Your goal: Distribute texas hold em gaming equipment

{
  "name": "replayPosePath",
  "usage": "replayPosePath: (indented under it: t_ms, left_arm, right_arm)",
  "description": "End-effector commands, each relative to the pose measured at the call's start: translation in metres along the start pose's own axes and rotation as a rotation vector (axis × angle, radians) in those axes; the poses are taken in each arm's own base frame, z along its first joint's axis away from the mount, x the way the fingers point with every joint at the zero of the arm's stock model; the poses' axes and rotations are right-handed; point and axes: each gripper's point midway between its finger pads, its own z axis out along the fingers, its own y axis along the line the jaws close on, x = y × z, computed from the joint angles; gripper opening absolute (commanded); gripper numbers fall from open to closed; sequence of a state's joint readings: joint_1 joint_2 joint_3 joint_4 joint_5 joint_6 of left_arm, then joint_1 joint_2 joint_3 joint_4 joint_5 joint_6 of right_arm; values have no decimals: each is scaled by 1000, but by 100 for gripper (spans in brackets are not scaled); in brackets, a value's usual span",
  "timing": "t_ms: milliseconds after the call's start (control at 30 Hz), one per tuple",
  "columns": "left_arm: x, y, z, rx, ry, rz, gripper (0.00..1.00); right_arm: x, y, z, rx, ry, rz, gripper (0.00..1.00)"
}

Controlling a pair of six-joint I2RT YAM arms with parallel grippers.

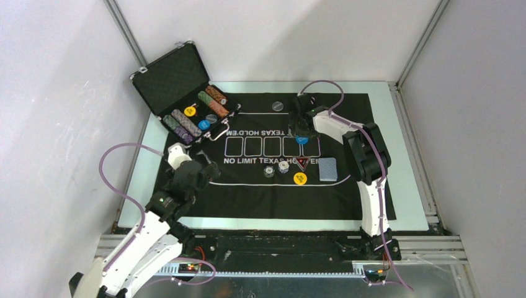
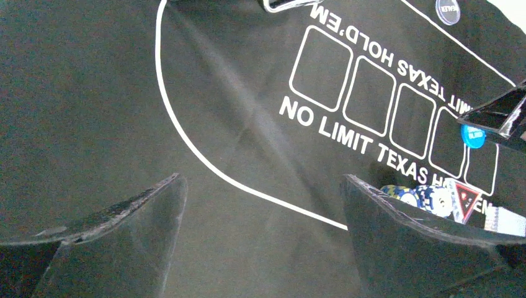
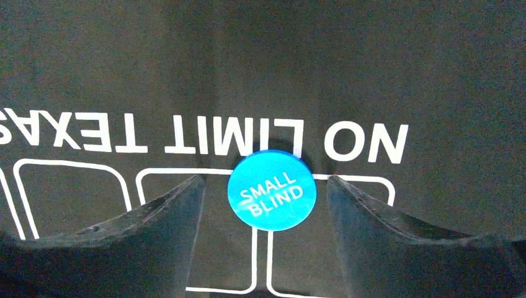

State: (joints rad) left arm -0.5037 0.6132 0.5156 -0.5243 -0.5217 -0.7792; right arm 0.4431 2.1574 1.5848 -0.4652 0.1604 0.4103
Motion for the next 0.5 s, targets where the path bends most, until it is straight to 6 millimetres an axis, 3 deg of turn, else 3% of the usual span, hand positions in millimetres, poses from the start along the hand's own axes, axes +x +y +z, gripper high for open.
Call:
replayPosePath:
  t_ms: [0,300,467]
  left_arm:
    - [1,-5,5,29,-25,-60,100]
    - [7,6,8,-5,-39,-65,100]
    - [9,8,8,-4,-40,-68,100]
  right_arm:
    - [3,-9,3,49,26,13,73]
    - [21,-10,2,88,43,18,46]
    - [2,-5,-14,79,-38,34,28]
